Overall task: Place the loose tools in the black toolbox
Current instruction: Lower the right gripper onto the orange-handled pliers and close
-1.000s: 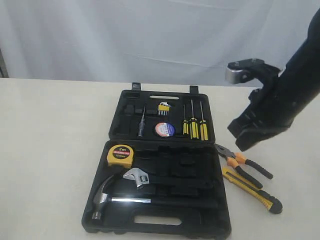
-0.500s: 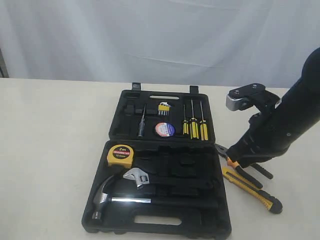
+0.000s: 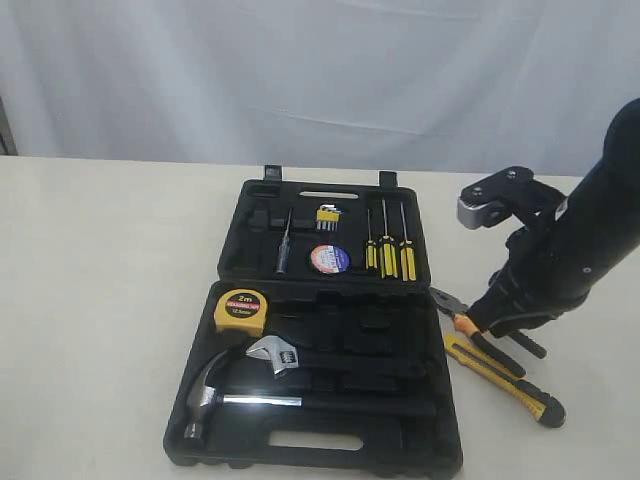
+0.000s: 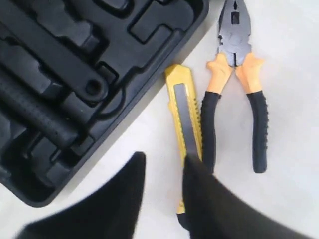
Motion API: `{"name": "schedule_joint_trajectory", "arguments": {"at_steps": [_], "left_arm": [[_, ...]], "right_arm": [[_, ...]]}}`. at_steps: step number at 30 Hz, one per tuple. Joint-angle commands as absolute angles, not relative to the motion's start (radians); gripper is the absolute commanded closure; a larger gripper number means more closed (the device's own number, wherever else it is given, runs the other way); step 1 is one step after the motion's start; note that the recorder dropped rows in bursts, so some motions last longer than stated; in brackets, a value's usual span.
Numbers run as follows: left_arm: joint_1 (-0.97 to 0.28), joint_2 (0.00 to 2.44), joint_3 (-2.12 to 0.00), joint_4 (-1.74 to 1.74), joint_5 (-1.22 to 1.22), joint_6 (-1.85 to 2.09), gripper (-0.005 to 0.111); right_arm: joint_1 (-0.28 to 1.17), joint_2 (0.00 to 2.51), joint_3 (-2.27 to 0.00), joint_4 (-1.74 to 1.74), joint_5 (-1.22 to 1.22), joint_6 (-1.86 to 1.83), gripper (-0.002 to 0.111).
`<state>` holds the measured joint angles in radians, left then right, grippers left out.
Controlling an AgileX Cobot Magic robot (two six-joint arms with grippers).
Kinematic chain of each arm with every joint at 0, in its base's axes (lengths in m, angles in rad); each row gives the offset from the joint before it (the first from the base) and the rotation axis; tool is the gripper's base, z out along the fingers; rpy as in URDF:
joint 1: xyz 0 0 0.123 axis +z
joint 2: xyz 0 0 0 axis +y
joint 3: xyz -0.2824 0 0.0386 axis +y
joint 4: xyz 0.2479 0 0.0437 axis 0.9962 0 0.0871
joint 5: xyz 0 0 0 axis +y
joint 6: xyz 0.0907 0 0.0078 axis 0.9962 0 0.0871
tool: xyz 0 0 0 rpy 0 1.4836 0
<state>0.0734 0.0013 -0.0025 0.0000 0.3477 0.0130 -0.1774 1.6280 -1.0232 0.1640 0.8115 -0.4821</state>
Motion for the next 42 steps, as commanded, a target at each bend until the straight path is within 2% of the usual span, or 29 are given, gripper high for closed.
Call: {"name": "schedule_joint_trajectory", "arguments": {"at_steps": [1, 3, 17, 25, 32, 42], "left_arm": [[0.069, 0.0, 0.0, 0.0, 0.342, 0.007, 0.107], [0.069, 0.0, 0.0, 0.0, 0.342, 0.007, 0.107], [0.069, 0.0, 0.0, 0.0, 0.342, 0.007, 0.107], [0.069, 0.0, 0.0, 0.0, 0.342, 0.007, 0.107], [0.069, 0.0, 0.0, 0.0, 0.342, 0.007, 0.107], [0.069, 0.0, 0.0, 0.0, 0.342, 0.007, 0.107]], "right_arm": [[-0.183, 1.624, -1.021, 0.13, 0.783, -0.483, 0.047], [-0.183, 1.624, -1.021, 0.13, 0.773, -0.483, 0.038], [-0.183, 1.653, -1.034, 0.092, 0.764, -0.423, 0.038], [-0.183, 1.812, -1.189, 0.006, 0.787, -0.412, 0.038], [-0.183, 1.928, -1.34, 0.008, 0.912, -0.437, 0.038], [-0.183, 1.981, -1.348, 0.037, 0.916, -0.528, 0.038]]}}
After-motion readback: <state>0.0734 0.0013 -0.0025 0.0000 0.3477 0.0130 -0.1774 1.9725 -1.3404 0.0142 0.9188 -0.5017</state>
